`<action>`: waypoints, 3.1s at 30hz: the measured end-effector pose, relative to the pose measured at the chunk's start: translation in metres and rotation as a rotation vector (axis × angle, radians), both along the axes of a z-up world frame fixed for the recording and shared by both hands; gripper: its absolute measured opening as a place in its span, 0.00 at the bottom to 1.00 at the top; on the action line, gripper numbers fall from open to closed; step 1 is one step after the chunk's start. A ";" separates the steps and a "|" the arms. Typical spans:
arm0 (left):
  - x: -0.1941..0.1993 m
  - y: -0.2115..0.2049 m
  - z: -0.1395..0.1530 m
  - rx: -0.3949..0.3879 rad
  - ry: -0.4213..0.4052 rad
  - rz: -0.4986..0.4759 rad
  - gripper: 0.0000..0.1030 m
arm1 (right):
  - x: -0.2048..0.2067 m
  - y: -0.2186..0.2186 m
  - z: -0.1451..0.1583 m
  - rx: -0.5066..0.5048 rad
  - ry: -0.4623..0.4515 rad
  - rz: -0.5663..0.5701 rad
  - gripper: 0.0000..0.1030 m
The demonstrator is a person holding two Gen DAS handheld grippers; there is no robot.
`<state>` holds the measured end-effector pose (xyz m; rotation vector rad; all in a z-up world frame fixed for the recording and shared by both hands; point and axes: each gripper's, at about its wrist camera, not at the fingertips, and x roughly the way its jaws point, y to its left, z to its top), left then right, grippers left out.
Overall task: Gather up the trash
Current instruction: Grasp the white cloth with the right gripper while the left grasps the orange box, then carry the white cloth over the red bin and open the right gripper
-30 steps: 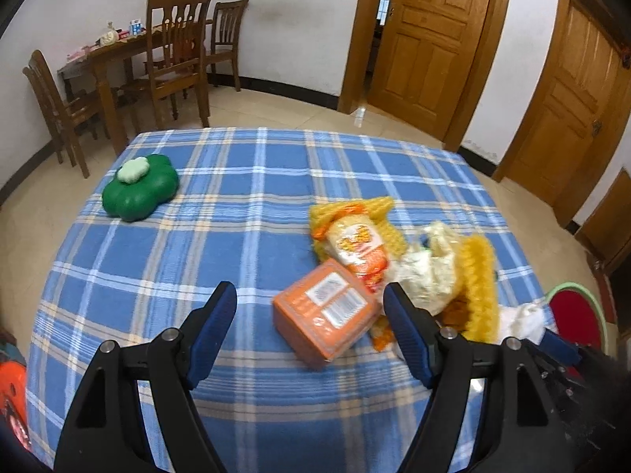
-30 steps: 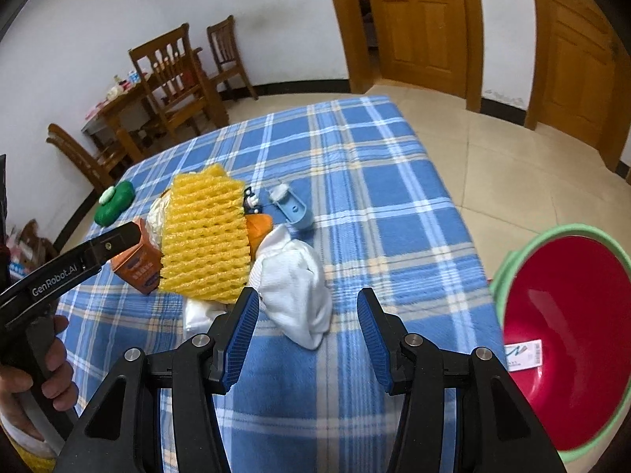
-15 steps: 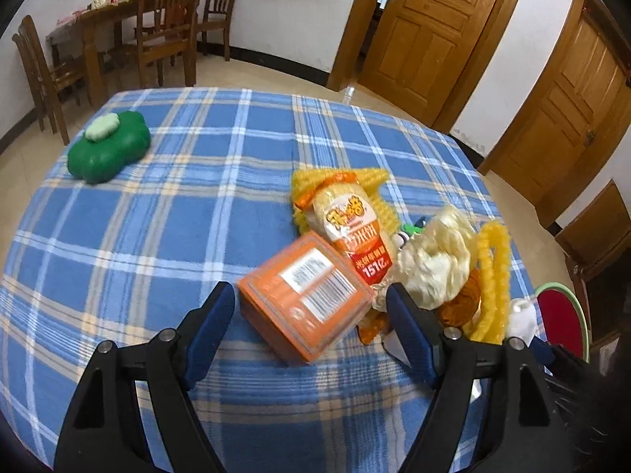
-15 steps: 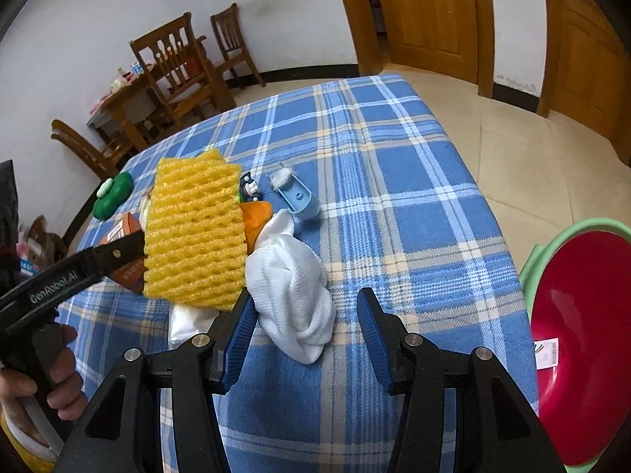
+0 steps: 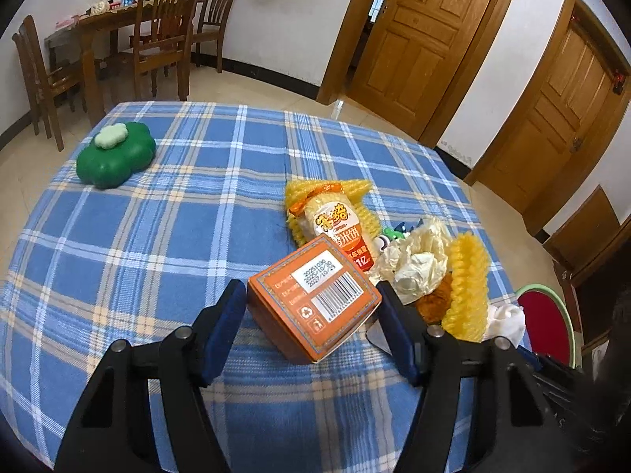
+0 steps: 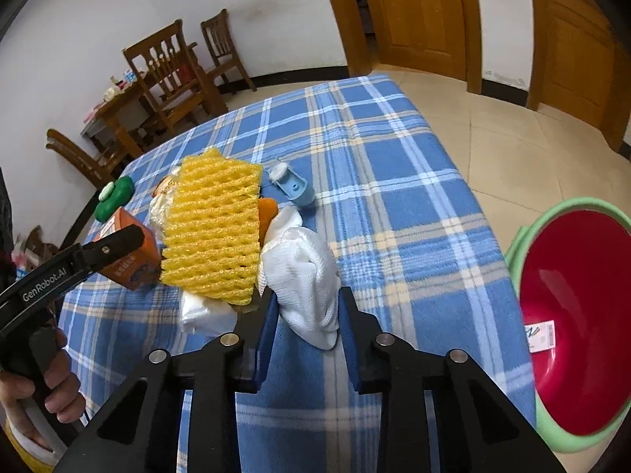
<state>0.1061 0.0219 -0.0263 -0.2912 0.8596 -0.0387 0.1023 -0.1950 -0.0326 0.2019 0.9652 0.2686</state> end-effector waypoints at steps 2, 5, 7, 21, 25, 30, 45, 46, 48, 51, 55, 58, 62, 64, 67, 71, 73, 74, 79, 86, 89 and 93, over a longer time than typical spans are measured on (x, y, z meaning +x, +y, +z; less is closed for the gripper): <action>-0.003 0.001 0.004 0.000 -0.008 0.004 0.65 | -0.004 -0.003 0.003 0.000 -0.009 -0.005 0.27; -0.009 0.000 0.010 -0.002 -0.024 0.004 0.65 | -0.012 -0.006 0.009 0.000 -0.028 -0.011 0.25; -0.012 -0.001 0.015 -0.002 -0.035 0.002 0.65 | -0.016 -0.007 0.013 0.001 -0.039 -0.013 0.25; -0.030 -0.019 0.038 -0.009 -0.090 -0.042 0.65 | -0.053 -0.027 0.040 0.014 -0.137 -0.055 0.24; -0.035 -0.026 0.043 -0.009 -0.102 -0.060 0.65 | -0.062 -0.036 0.046 0.018 -0.158 -0.078 0.24; -0.040 -0.032 0.049 -0.013 -0.113 -0.081 0.65 | -0.071 -0.044 0.052 0.020 -0.182 -0.103 0.24; -0.052 -0.069 0.063 -0.014 -0.138 -0.173 0.65 | -0.098 -0.078 0.064 0.039 -0.247 -0.188 0.24; -0.052 -0.072 0.064 -0.012 -0.137 -0.179 0.65 | -0.100 -0.081 0.063 0.042 -0.248 -0.196 0.24; -0.051 -0.080 0.064 -0.009 -0.137 -0.197 0.65 | -0.102 -0.089 0.061 0.047 -0.247 -0.216 0.24; -0.049 -0.094 0.064 -0.004 -0.131 -0.230 0.65 | -0.107 -0.101 0.058 0.048 -0.244 -0.246 0.24; -0.045 -0.116 0.063 0.004 -0.116 -0.282 0.65 | -0.111 -0.120 0.052 0.051 -0.229 -0.297 0.24; -0.043 -0.134 0.064 0.012 -0.112 -0.322 0.65 | -0.113 -0.134 0.048 0.046 -0.217 -0.333 0.24; -0.039 -0.158 0.066 0.032 -0.117 -0.376 0.65 | -0.116 -0.147 0.044 0.038 -0.201 -0.376 0.25; -0.037 -0.168 0.066 0.042 -0.117 -0.397 0.65 | -0.116 -0.154 0.040 0.037 -0.185 -0.402 0.26; -0.033 -0.182 0.063 0.046 -0.113 -0.426 0.65 | -0.116 -0.166 0.034 0.036 -0.166 -0.432 0.27; -0.028 -0.200 0.056 0.049 -0.097 -0.460 0.65 | -0.116 -0.180 0.024 0.030 -0.137 -0.480 0.27; -0.026 -0.209 0.052 0.050 -0.086 -0.476 0.65 | -0.116 -0.188 0.019 0.027 -0.119 -0.507 0.28; -0.025 -0.214 0.050 0.050 -0.081 -0.487 0.65 | -0.116 -0.191 0.018 0.029 -0.112 -0.515 0.30; -0.021 -0.233 0.043 0.054 -0.068 -0.524 0.65 | -0.117 -0.204 0.013 0.028 -0.098 -0.554 0.32; -0.018 -0.264 0.030 0.064 -0.038 -0.584 0.65 | -0.123 -0.221 0.014 0.026 -0.109 -0.591 0.32; -0.019 -0.279 0.022 0.071 -0.019 -0.617 0.65 | -0.127 -0.228 0.014 0.027 -0.116 -0.610 0.32; -0.021 -0.300 0.013 0.074 0.007 -0.665 0.65 | -0.133 -0.236 0.015 0.005 -0.129 -0.639 0.32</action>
